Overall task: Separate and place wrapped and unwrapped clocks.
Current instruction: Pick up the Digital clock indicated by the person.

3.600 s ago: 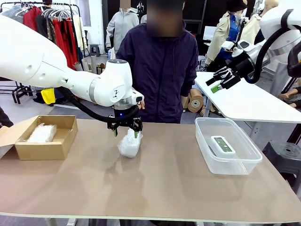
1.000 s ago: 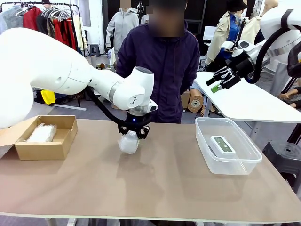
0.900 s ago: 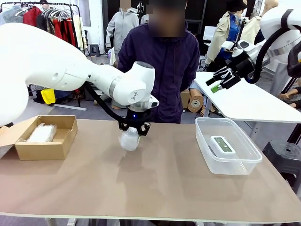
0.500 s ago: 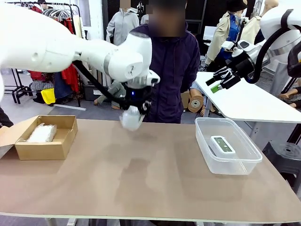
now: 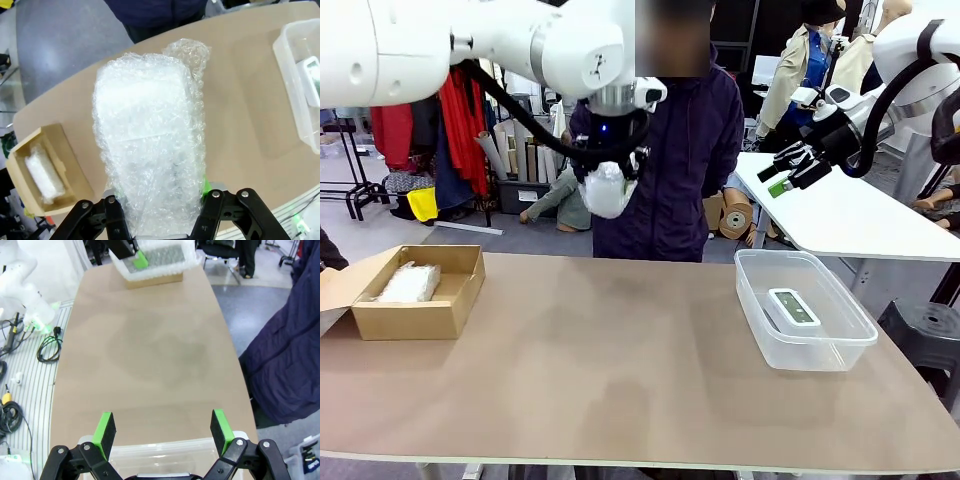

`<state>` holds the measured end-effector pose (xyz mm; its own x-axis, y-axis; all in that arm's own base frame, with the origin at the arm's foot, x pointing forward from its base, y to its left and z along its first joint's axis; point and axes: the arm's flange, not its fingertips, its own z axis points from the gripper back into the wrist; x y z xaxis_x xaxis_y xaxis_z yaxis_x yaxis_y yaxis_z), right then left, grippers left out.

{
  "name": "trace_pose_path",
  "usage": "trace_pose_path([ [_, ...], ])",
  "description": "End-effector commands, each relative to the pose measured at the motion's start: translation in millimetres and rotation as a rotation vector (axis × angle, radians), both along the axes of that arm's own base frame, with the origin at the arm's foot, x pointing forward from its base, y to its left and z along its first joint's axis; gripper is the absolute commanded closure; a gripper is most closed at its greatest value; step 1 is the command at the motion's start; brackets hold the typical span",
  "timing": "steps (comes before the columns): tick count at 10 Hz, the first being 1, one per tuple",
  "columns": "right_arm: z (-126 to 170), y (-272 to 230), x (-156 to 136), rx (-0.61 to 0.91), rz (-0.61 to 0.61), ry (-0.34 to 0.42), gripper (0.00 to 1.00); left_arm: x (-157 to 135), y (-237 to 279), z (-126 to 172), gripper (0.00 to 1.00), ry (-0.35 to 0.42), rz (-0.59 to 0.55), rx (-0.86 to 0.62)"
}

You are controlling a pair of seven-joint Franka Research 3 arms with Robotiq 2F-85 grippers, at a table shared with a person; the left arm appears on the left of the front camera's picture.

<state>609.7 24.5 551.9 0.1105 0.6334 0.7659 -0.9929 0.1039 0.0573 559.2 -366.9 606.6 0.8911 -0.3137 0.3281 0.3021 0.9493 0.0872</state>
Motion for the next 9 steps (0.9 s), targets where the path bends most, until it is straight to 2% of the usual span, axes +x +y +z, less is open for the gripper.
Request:
trace_pose_path([
  [1,2,1,-2,-0.001,0.004,-0.004,0.0,-2,-5,20,1.0,-0.019,-0.017,0.008],
  [3,2,1,-2,-0.001,0.004,-0.004,0.0,-9,-1,35,1.0,-0.047,-0.027,-0.011],
  [9,2,1,-2,-0.001,0.004,-0.004,0.0,-8,-5,28,1.0,-0.034,-0.01,-0.02],
])
